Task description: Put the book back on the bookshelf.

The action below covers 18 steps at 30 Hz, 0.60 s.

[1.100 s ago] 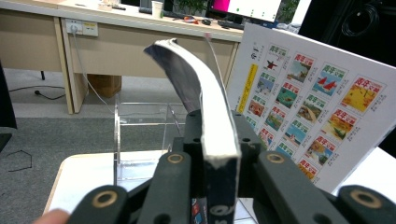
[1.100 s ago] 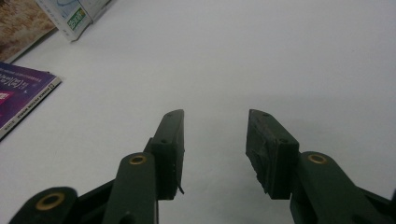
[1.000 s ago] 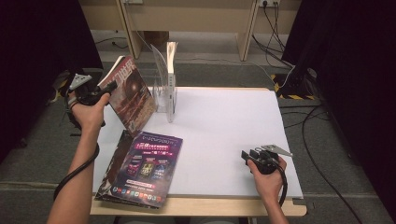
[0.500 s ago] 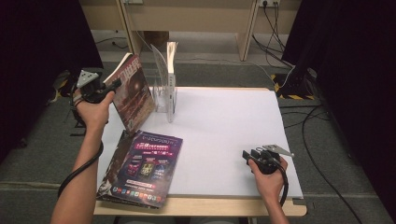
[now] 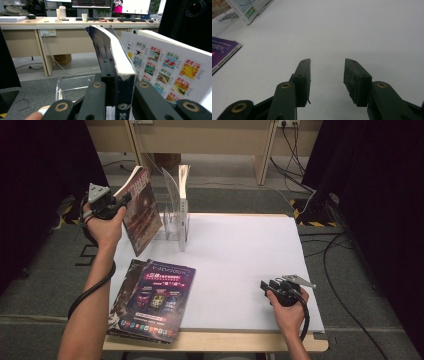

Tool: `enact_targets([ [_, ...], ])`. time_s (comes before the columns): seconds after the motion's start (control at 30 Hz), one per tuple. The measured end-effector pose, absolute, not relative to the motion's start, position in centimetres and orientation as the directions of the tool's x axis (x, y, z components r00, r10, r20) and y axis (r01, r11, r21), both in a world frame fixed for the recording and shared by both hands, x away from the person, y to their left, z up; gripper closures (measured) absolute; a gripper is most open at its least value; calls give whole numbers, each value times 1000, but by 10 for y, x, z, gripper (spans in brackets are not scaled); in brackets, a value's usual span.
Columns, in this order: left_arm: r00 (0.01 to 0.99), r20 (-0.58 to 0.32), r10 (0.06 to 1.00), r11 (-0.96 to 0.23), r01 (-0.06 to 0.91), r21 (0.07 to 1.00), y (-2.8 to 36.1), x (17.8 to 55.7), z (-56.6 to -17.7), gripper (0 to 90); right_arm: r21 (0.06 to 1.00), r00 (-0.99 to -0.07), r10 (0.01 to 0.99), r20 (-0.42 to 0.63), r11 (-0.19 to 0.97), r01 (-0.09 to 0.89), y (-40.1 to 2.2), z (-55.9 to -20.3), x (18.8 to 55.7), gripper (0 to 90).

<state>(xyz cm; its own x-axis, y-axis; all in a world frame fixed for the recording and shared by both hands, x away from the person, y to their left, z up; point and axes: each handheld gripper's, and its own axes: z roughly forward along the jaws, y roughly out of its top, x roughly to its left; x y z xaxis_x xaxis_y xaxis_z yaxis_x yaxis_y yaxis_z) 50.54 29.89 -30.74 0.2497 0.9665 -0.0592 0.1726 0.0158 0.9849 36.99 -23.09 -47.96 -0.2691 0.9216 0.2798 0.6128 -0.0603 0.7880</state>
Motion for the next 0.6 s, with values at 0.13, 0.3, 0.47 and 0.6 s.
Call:
enact_targets([
  [0.13, 243, -73, 967, 29, 177, 984, 298, 510, -309, 842, 788, -267, 923, 277, -59, 613, -232, -479, 370, 575],
  [0.3, 225, -79, 971, 39, 176, 984, 297, 518, -310, 842, 788, -267, 922, 281, -62, 612, -231, -479, 370, 575],
  [0.47, 209, -82, 974, 46, 175, 984, 296, 525, -311, 842, 789, -266, 923, 276, -60, 612, -232, -480, 370, 575],
  [0.6, 199, -90, 976, 56, 169, 984, 295, 530, -312, 842, 782, -258, 921, 293, -76, 618, -232, -479, 369, 575],
])
